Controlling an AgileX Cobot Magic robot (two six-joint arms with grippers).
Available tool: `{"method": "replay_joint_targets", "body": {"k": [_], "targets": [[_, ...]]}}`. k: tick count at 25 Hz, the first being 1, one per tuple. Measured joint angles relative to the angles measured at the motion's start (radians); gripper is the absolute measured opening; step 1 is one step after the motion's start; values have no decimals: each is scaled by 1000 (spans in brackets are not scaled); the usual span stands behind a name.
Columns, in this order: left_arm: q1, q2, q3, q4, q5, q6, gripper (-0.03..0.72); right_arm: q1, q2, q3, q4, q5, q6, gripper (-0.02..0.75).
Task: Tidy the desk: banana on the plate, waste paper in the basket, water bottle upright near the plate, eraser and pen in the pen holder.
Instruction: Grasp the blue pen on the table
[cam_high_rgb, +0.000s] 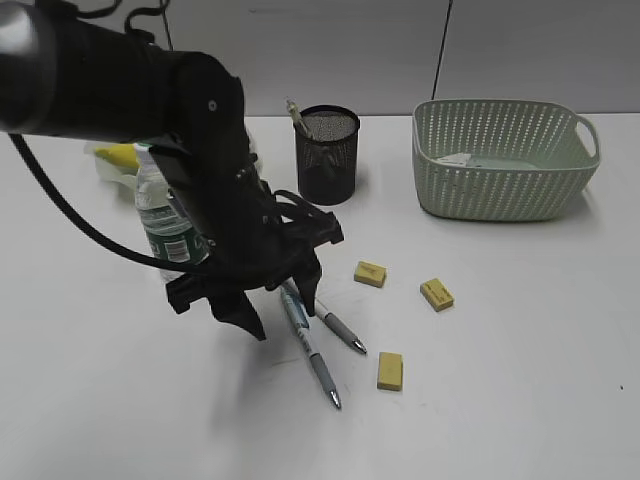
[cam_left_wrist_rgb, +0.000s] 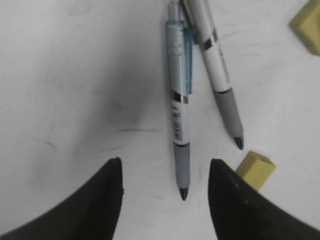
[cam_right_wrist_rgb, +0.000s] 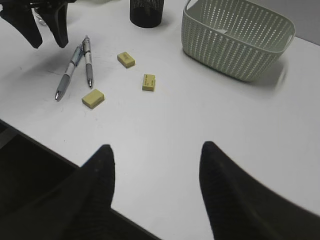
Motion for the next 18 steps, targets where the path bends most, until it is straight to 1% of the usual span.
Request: {"method": "replay_joint_targets", "body": {"k": [4,12,18], "targets": [[-2,63,-49,27,53,-19,410,0,0,0,-1,0,0,437],[-10,153,-151,25,72,-24,408,0,0,0,-1,0,0,437],[-10,202,-194,22,131,-25,361,0,0,0,-1,0,0,437]]}}
